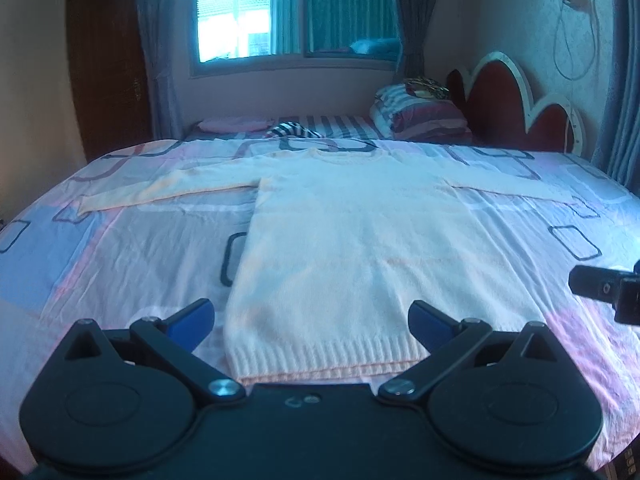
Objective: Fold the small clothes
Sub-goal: 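Move the right gripper to a sweater sleeve cuff and close on it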
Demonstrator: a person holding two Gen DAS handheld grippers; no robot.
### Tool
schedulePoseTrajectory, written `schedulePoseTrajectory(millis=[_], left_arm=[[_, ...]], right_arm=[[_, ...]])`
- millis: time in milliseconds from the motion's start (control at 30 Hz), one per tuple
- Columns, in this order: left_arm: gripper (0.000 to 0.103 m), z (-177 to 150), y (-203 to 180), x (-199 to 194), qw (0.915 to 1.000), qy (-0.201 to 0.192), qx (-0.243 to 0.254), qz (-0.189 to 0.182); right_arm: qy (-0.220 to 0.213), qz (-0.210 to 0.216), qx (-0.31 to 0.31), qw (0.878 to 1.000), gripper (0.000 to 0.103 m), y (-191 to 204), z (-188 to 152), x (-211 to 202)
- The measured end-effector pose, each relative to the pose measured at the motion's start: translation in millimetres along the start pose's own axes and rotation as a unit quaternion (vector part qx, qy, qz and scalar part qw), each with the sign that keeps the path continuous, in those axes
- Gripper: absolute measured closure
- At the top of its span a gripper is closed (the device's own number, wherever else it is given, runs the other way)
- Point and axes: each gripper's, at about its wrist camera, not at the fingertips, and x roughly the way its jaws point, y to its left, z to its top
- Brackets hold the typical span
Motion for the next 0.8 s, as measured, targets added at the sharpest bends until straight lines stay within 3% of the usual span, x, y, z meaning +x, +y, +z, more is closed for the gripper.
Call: schedulePoseTrajectory(millis=[367,533,800], left_arm=[[0.001,30,-6,30,0.9998,-0.02,-0.003,0.004],[0.001,46,-10,48,0.9984,-0.055,-0.01,0.009],[0.001,73,-16,94,0.9997,-0.017,-0.012,0.015]], right_arm=[[0.003,-0.011,0.009,1.0,0.0,-23,31,42],[0.003,-0.013,0.012,1.0,0.0,-35,47,63],[0.005,-0.016,0.022,1.0,0.0,-64,73,113]])
